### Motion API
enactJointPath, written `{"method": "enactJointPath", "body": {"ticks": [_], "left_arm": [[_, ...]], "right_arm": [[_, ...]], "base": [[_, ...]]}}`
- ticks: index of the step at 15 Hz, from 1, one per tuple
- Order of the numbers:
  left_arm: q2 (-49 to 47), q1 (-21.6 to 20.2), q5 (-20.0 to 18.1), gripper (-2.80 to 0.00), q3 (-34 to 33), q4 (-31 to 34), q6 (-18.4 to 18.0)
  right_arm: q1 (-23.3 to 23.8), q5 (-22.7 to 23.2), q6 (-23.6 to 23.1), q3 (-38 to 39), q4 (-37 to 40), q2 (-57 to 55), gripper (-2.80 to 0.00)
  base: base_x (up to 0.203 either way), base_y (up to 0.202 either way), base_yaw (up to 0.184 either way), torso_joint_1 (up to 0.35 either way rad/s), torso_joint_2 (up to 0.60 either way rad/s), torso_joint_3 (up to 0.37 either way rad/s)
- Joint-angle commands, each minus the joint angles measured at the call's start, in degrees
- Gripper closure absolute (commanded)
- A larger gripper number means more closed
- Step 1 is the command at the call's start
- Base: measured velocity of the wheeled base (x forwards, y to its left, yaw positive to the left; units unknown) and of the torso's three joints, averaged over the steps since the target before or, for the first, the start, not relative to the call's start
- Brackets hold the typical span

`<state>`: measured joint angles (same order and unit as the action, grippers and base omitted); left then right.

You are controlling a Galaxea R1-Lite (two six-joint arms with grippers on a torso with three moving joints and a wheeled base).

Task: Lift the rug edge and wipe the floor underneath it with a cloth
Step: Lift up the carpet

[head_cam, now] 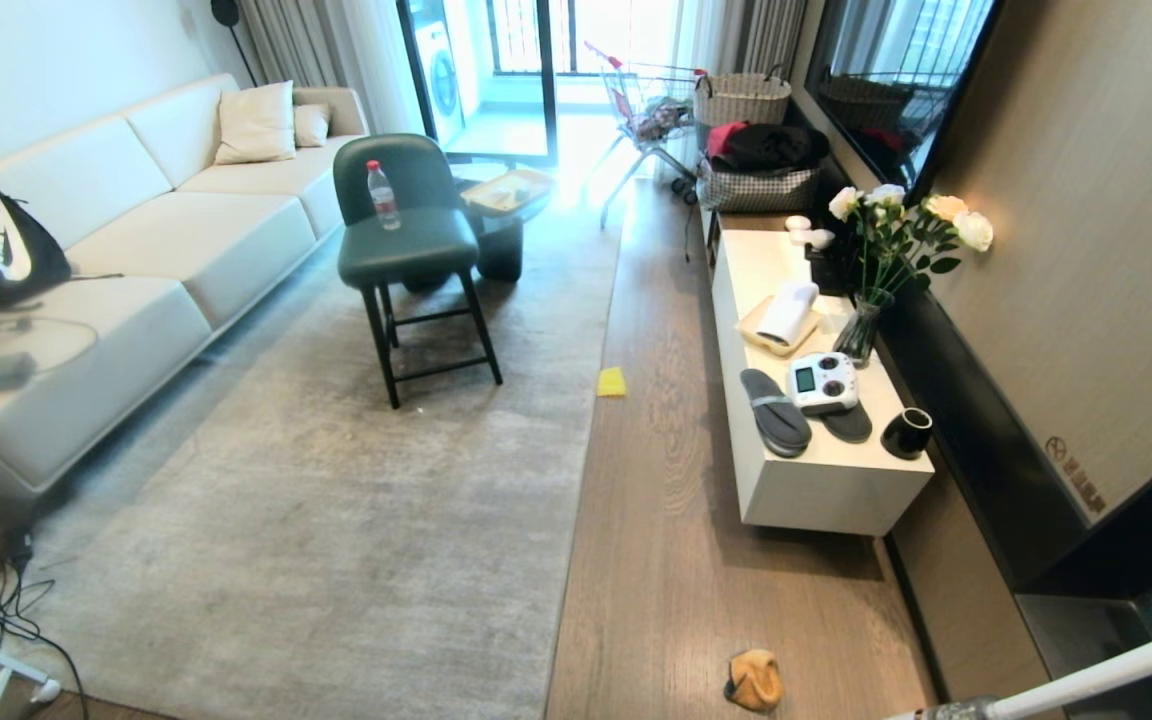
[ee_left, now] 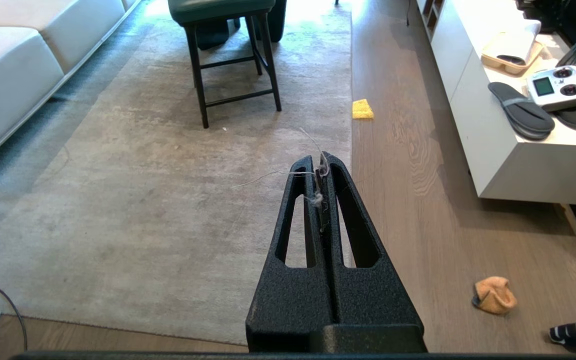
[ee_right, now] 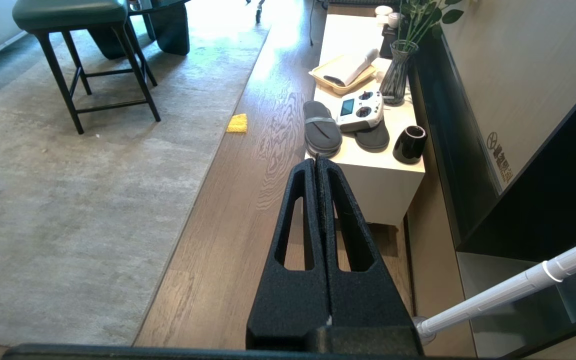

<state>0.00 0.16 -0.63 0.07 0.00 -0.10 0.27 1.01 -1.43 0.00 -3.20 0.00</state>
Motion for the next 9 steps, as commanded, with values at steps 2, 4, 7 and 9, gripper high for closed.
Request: {"method": "enactJointPath", "body": {"ticks": [2, 4, 7, 9], "left_arm": [[0.00, -0.03, 0.01, 0.00, 0.01, 0.00, -0.04], [0.00, 0.02, 0.01, 0.00, 0.01, 0.00, 0.01], [0.00, 0.02, 0.01, 0.00, 0.01, 0.00, 0.01], [0.00, 0.01, 0.01, 0.00, -0.07, 0.00, 0.01]], "right_arm": [[0.00, 0.04, 0.02, 0.00, -0.06, 0.00, 0.00], [-0.05, 0.04, 0.02, 0.00, -0.06, 0.00, 0.00], [0.00, 0.04, -0.07, 0.00, -0.06, 0.00, 0.00], [0.00, 0.04, 0.02, 0.00, -0.06, 0.00, 0.00]], "base": [[0.000, 0.000, 0.000, 0.000, 0.00, 0.000], [0.000, 0.000, 0.000, 0.000, 0.00, 0.000], [0.000, 0.000, 0.000, 0.000, 0.00, 0.000], [0.000, 0.000, 0.000, 0.000, 0.00, 0.000]]}}
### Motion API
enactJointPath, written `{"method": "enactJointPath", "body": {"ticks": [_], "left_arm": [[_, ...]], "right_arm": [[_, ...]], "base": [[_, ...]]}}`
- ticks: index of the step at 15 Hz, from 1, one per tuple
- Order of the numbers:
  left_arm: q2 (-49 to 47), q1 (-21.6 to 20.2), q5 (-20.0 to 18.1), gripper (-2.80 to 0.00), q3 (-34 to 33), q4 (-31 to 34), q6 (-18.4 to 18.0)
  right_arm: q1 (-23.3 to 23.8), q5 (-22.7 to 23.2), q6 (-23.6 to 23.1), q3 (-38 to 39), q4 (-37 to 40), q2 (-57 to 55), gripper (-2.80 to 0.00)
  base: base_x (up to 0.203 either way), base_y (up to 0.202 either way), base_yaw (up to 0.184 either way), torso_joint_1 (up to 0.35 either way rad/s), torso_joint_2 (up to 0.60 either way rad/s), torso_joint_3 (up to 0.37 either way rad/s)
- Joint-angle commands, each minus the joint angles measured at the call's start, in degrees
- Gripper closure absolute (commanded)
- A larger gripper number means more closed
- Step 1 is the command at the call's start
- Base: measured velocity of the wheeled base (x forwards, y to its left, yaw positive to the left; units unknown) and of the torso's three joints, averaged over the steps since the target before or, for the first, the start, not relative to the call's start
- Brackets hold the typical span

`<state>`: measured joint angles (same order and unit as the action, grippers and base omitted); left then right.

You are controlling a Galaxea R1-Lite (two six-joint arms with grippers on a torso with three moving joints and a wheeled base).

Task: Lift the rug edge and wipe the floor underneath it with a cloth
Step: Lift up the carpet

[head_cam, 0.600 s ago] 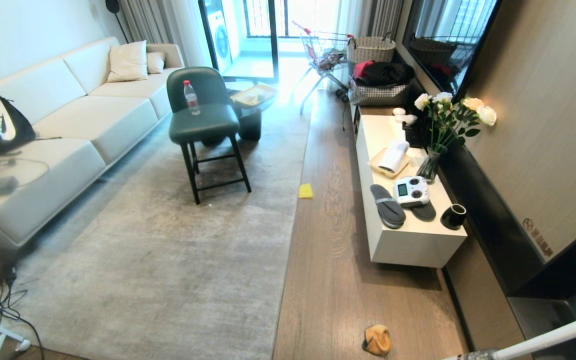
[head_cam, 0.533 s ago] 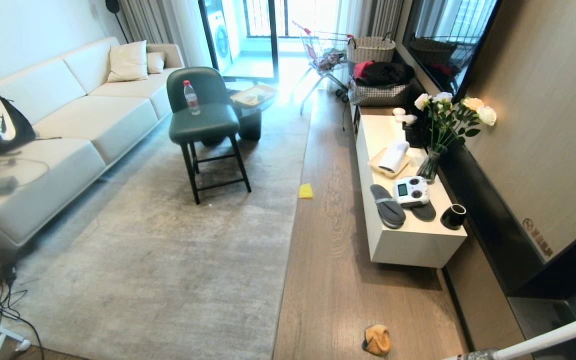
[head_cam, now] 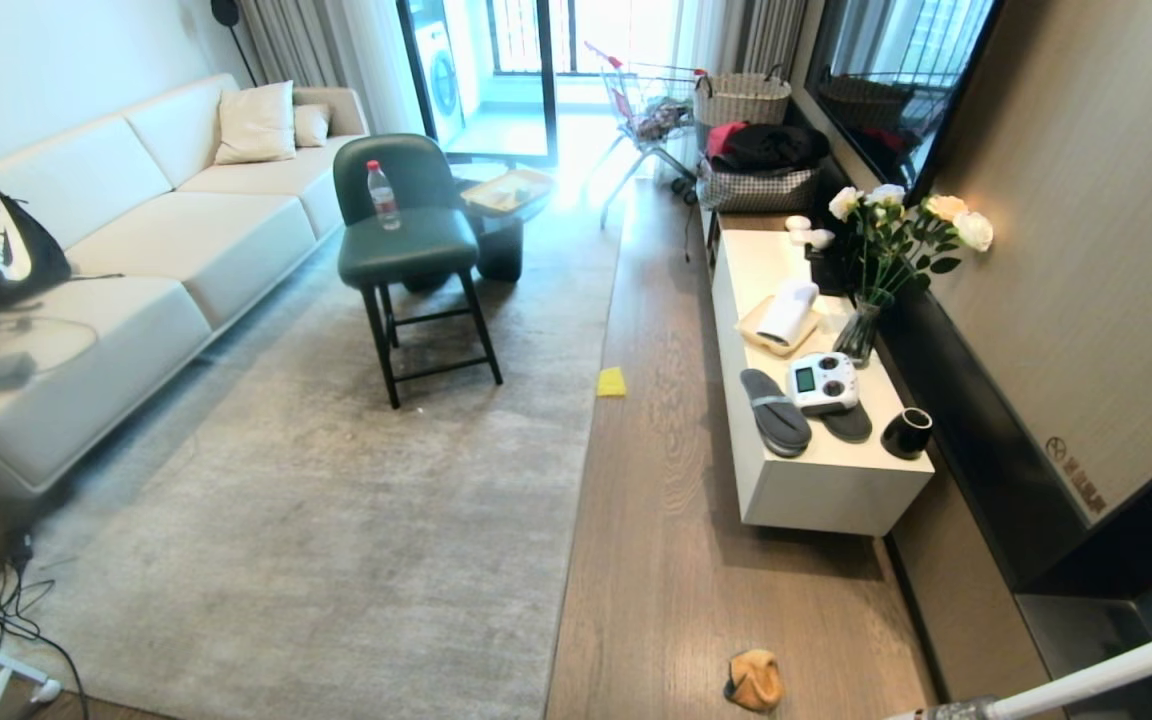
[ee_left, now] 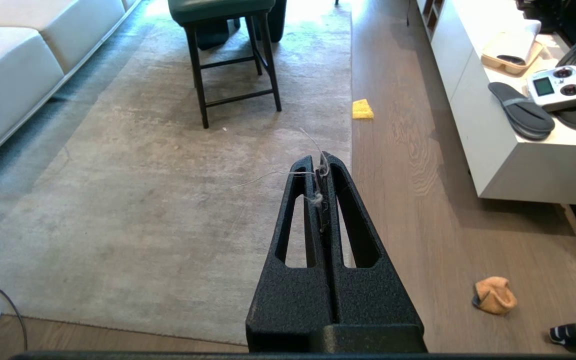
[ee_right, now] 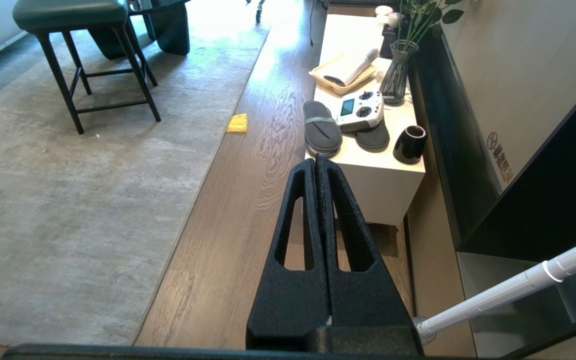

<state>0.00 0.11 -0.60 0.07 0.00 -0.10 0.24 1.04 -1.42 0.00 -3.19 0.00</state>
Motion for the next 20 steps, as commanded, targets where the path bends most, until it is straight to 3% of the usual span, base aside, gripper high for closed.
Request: {"method": "enactJointPath", "body": {"ticks": [1, 20], "left_arm": [[0.00, 0.04, -0.02, 0.00, 0.00, 0.00, 0.01], [0.00, 0.06, -0.02, 0.00, 0.01, 0.00, 0.01]], "right_arm": [[0.02, 0.02, 0.01, 0.00, -0.06, 0.00, 0.00], [0.02, 0.02, 0.01, 0.00, -0.06, 0.00, 0.00]], "base": [[0.000, 0.000, 0.000, 0.000, 0.00, 0.000], [0.000, 0.000, 0.000, 0.000, 0.00, 0.000]]}}
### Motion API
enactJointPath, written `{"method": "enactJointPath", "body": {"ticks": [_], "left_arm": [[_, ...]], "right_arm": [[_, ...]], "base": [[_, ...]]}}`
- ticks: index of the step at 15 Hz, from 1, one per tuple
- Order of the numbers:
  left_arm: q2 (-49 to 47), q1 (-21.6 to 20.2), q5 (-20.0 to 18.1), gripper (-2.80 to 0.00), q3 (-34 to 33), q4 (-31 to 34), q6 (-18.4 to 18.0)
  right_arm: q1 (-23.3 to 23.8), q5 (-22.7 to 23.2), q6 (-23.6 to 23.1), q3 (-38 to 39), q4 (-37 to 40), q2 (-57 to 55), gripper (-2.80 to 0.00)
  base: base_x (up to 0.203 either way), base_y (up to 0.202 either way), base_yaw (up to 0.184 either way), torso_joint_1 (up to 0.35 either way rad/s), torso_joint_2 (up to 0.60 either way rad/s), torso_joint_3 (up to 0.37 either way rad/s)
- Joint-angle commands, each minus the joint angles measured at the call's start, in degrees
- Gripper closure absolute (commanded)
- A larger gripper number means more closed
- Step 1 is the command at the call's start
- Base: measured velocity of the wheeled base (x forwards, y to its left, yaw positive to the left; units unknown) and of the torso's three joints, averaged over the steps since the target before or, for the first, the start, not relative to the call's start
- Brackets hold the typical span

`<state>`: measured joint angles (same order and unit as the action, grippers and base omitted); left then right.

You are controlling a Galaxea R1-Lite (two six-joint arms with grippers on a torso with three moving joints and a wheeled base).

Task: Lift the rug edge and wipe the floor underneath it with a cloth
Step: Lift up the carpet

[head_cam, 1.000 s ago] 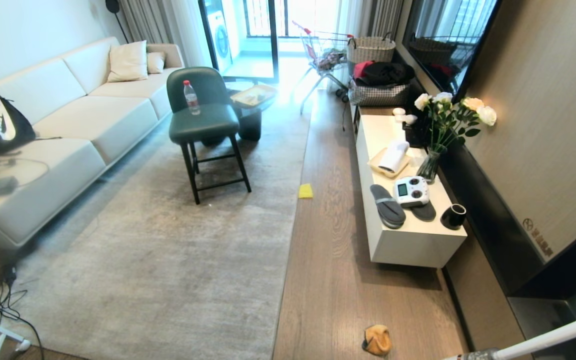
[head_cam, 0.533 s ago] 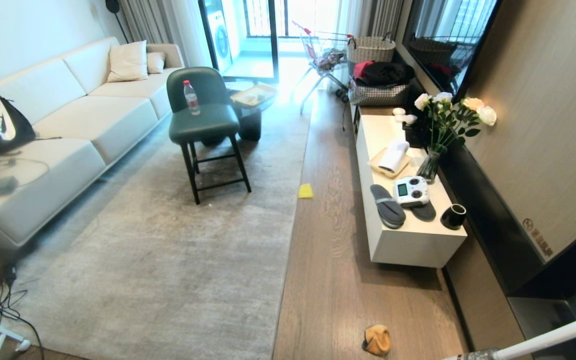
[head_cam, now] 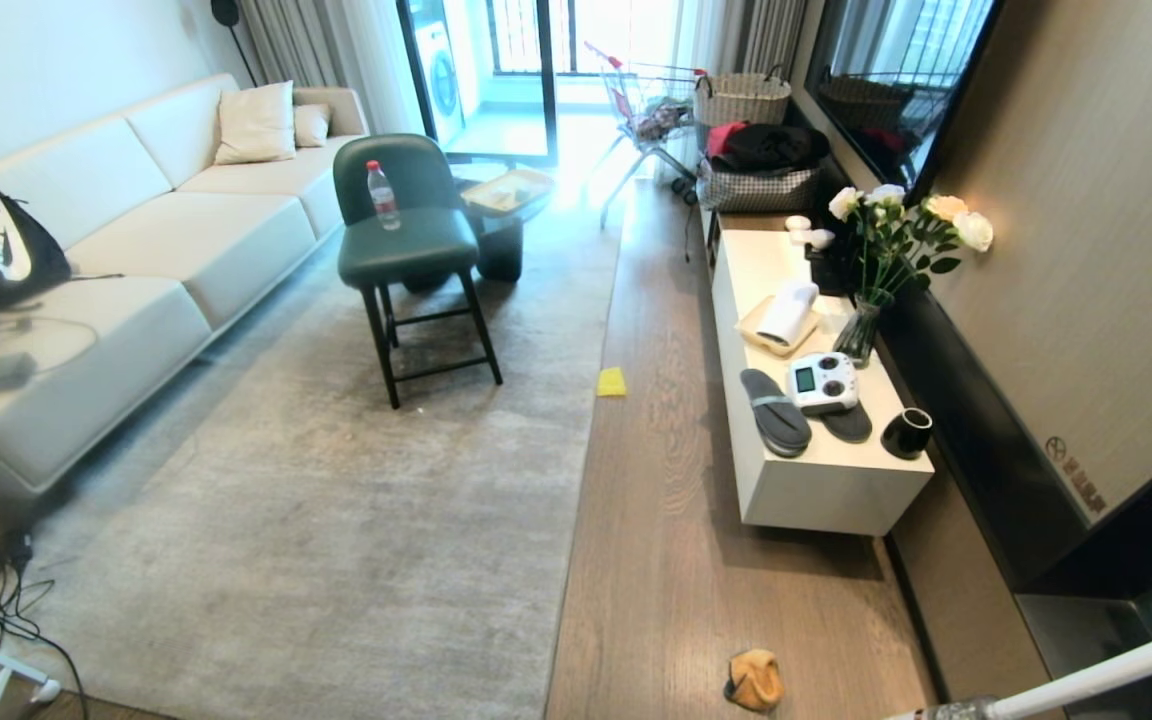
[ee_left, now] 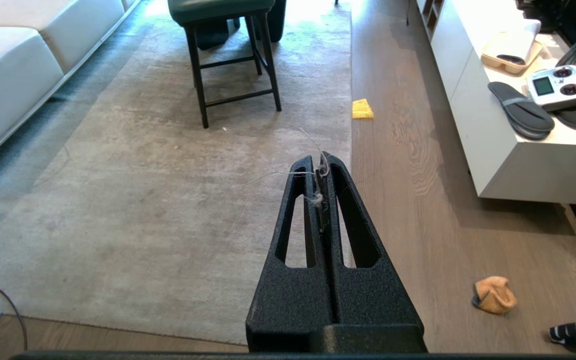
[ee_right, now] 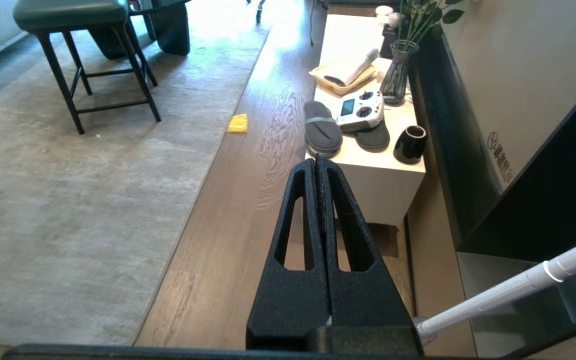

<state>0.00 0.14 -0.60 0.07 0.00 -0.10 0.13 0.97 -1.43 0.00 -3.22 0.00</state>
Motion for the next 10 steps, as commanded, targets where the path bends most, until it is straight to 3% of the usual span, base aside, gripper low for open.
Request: {"method": "enactJointPath", "body": {"ticks": [1, 10], "left_arm": [[0.00, 0.03, -0.02, 0.00, 0.01, 0.00, 0.01], [0.00, 0.03, -0.02, 0.00, 0.01, 0.00, 0.01]], "right_arm": [[0.13, 0.09, 0.02, 0.00, 0.04, 0.00, 0.00], [0.10, 0.09, 0.02, 0.00, -0.03, -0.04, 0.00]], "base": [[0.000, 0.000, 0.000, 0.000, 0.00, 0.000], [0.000, 0.000, 0.000, -0.008, 0.01, 0.012]]}}
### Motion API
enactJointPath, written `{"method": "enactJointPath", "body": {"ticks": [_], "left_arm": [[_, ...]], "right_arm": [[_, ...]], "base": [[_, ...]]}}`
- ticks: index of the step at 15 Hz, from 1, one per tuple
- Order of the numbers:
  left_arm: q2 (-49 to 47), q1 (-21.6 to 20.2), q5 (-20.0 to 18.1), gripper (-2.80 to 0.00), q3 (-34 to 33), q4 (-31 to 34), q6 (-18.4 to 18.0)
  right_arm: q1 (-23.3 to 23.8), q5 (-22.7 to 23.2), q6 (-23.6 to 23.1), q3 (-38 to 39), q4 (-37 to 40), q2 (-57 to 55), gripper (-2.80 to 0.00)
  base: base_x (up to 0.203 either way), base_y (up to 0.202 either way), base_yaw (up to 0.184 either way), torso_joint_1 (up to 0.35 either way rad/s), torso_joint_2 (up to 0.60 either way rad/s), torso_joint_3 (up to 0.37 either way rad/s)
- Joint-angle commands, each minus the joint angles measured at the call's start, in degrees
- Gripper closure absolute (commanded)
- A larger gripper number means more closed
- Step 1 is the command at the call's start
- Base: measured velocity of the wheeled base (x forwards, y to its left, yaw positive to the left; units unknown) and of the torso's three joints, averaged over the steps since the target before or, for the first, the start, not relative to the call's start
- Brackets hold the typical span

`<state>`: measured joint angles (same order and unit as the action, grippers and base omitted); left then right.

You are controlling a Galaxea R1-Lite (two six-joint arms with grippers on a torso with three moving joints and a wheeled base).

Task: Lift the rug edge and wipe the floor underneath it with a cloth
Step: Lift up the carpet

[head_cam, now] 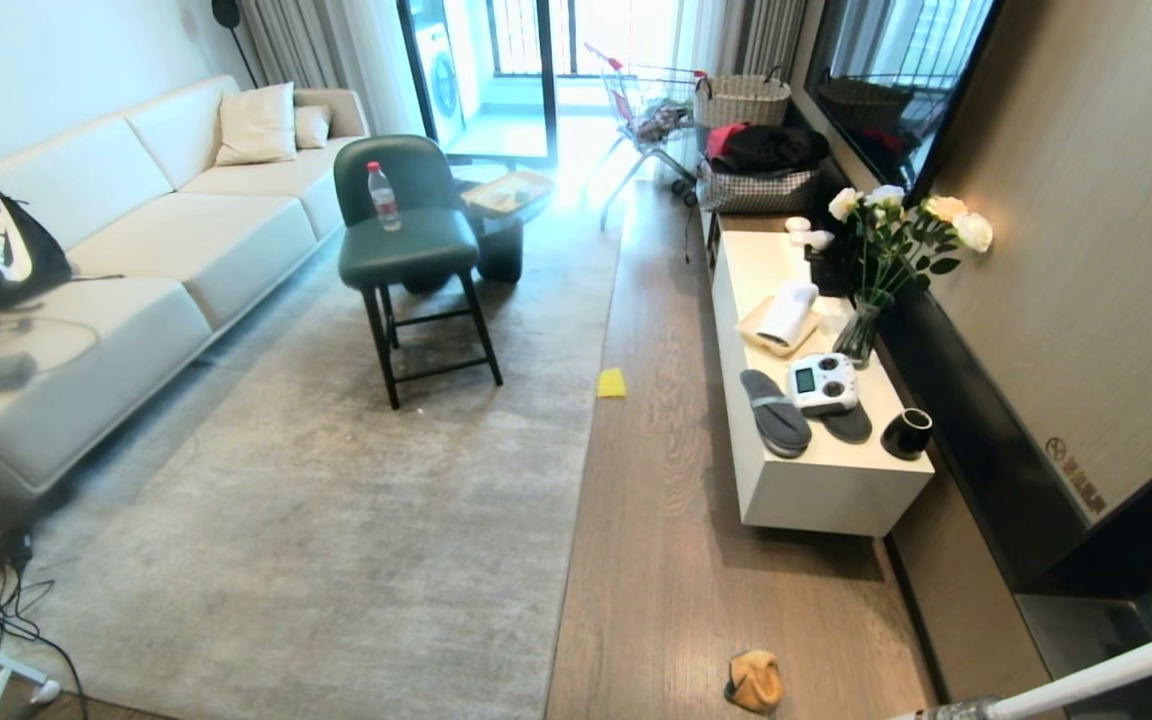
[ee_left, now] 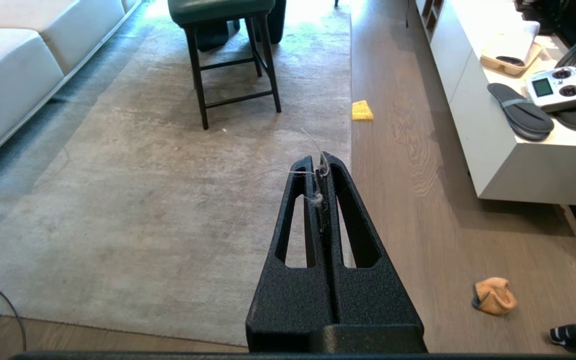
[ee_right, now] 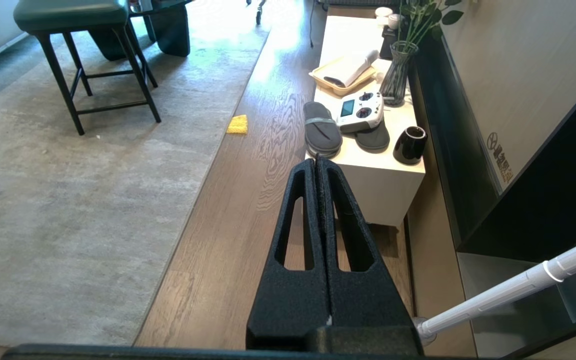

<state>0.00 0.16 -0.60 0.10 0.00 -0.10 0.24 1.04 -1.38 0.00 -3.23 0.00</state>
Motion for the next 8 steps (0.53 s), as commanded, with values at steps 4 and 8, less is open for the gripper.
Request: {"method": "enactJointPath", "body": {"ticks": [4, 8], "left_arm": [[0.00, -0.07, -0.02, 0.00, -0.01, 0.00, 0.01], [0.00, 0.00, -0.02, 0.00, -0.01, 0.00, 0.01]], "right_arm": [[0.01, 0.02, 0.15, 0.00, 0.07, -0.05, 0.00], [-0.02, 0.02, 0.19, 0.00, 0.07, -0.09, 0.00]], "base": [[0.000, 0.000, 0.000, -0.129, 0.31, 0.170], [0.000, 0.000, 0.000, -0.133, 0.30, 0.182]]}}
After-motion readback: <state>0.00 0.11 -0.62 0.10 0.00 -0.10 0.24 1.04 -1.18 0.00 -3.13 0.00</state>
